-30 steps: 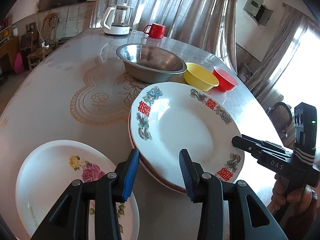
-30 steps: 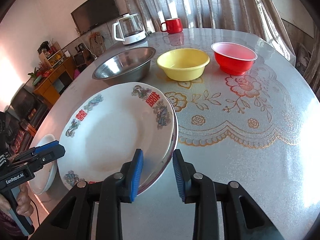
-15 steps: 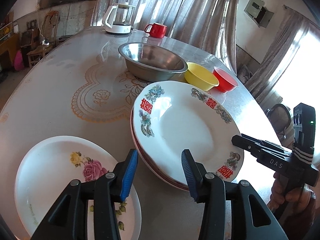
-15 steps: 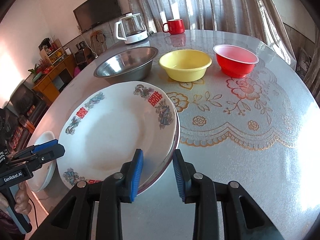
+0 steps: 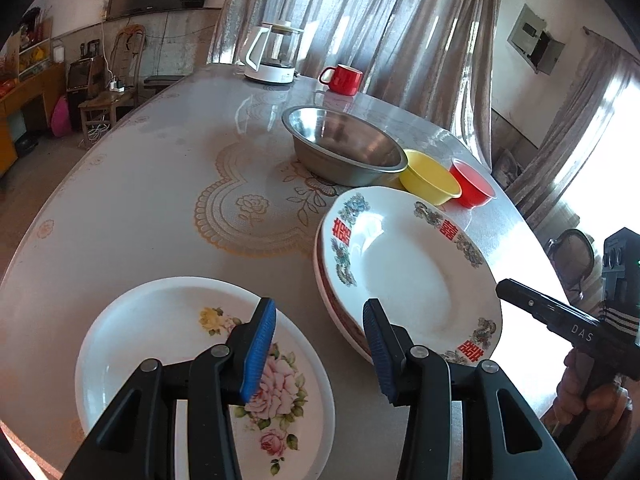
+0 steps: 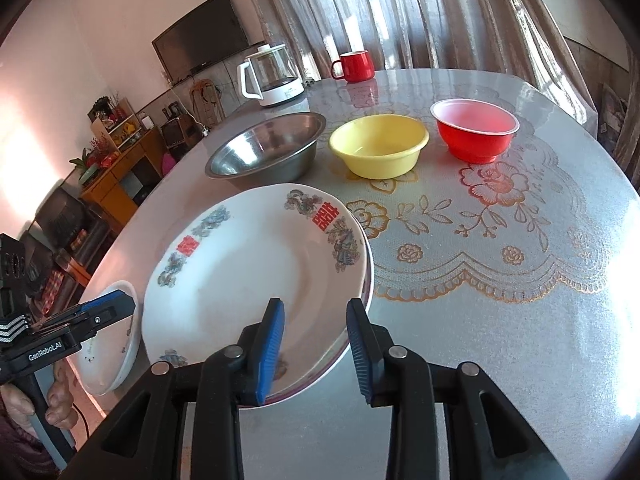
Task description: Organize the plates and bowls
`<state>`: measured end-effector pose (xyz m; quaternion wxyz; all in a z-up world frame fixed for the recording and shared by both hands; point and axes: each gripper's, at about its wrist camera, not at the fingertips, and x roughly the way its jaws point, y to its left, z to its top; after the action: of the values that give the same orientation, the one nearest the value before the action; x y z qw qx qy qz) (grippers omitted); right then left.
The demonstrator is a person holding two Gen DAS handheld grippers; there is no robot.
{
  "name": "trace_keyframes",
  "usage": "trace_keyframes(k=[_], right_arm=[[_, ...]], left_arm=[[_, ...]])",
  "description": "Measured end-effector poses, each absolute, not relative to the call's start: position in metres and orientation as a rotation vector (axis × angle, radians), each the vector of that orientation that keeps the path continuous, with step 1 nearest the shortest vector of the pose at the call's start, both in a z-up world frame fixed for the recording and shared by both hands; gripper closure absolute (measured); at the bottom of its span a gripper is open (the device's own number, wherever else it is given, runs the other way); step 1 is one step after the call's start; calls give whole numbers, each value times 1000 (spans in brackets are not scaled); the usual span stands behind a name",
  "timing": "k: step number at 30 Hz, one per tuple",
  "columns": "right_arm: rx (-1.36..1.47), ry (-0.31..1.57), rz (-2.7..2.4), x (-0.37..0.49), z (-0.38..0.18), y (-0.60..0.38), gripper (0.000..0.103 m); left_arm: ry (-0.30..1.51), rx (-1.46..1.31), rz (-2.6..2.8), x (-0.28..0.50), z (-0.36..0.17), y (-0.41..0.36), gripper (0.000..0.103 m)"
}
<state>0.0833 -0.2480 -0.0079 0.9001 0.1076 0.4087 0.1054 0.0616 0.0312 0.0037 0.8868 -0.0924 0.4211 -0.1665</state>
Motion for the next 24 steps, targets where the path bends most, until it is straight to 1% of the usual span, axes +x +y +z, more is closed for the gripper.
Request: trace_keyframes(k=[7,12,24], right_arm=[[266,840,373,81,-2,-230,71],[252,851,538,77,2,-195,71],[146,991,800,70,-25,-100,71]], left_arm=[[855,-220,-273,56,6,63,57],[844,-236,-214,49,4,88,57],[840,-245,-79,26,-5,133,57]])
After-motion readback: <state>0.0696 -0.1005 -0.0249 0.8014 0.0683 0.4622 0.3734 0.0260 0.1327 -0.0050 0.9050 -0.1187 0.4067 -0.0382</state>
